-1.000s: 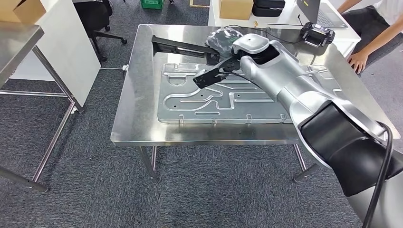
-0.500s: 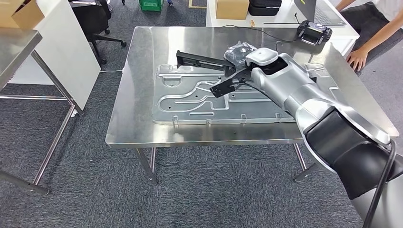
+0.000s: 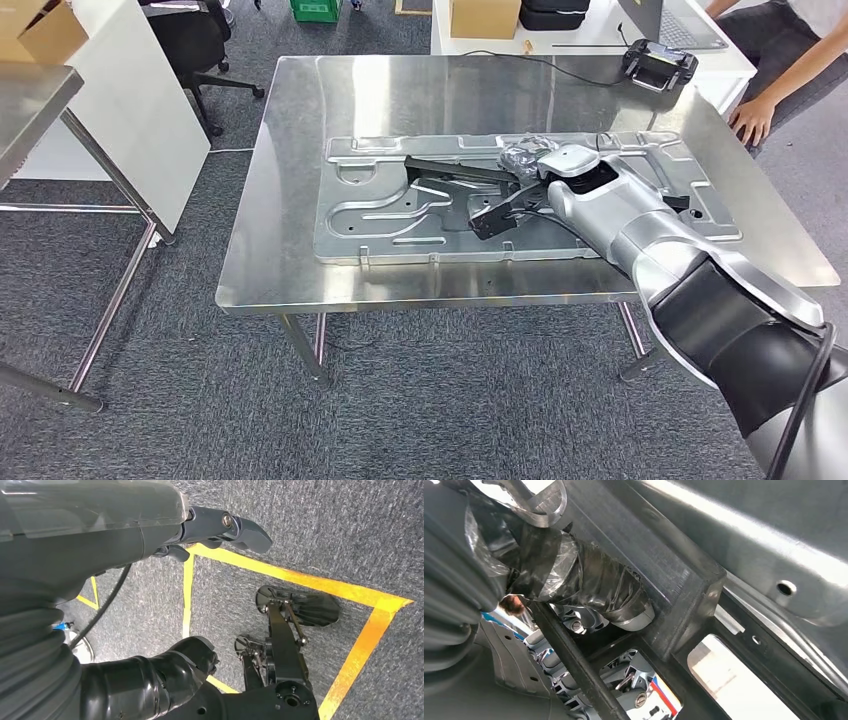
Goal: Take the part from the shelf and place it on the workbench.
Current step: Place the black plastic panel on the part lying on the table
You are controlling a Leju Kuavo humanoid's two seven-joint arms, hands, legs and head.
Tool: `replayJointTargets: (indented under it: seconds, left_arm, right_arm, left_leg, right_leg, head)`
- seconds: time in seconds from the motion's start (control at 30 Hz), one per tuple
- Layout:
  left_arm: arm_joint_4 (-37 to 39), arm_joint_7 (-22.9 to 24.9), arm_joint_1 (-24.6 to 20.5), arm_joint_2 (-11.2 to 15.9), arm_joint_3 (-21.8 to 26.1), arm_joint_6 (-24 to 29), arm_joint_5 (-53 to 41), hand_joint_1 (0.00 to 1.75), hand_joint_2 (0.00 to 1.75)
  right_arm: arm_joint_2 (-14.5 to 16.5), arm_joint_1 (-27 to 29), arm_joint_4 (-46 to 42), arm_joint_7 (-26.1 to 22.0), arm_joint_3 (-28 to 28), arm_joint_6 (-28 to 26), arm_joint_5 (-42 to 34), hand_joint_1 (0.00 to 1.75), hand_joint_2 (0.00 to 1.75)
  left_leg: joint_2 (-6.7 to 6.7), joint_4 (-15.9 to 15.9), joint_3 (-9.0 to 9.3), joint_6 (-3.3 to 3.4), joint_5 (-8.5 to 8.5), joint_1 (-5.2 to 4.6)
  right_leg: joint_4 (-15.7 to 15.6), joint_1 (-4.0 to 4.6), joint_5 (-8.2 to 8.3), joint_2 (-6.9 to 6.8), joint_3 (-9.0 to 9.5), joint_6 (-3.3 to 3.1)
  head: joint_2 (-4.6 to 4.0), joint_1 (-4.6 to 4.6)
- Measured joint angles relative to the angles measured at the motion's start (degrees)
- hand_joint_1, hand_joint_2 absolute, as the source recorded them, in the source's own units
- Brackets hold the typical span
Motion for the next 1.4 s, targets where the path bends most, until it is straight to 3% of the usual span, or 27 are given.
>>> replayJointTargets:
  seconds: [0.4,0.53,0.67,1.4]
  left_arm:
    - [-0.04,-0.10,-0.08,0.29,0.09,-0.59,0.86,0.00,1.75]
    - [-0.06,-0.11,-0.10,0.28,0.11,-0.73,0.98,0.00,1.75]
    - [-0.06,0.29,-0.03,0.32,0.11,-1.13,0.49,0.00,0.00]
    - [-0.08,2.05,-1.17,0.45,0.11,-2.93,2.91,0.00,0.00]
  right_arm:
    - [-0.14,2.61,0.07,0.10,-0.01,0.08,-0.59,1.75,1.75]
    - [-0.23,4.70,0.24,0.29,-0.01,-0.21,-0.70,0.00,0.00]
    - [-0.58,6.35,0.55,0.26,-0.03,-0.36,-0.63,0.00,0.00]
    - [0.44,6.80,0.68,-0.20,-0.13,-2.27,2.06,0.00,0.00]
  left_leg:
    - [0.42,-1.31,1.72,-0.27,-0.12,-0.06]
    - [0.42,-1.44,2.00,-0.39,-0.20,-0.04]
    - [0.38,-1.46,2.01,-0.41,-0.20,-0.02]
    - [0.37,-1.36,2.17,-0.42,-0.21,-0.05]
  right_leg:
    - [-0.87,0.02,-0.18,0.49,1.16,-0.26]
    - [-0.89,0.07,-0.36,0.39,1.41,-0.51]
    - [-0.87,0.11,-0.36,0.32,1.52,-0.52]
    - [-0.87,0.08,-0.32,0.38,1.82,-0.47]
  head:
    - [0.00,-0.01]
    - [0.00,-0.01]
    - [0.00,-0.01]
    - [0.00,0.00]
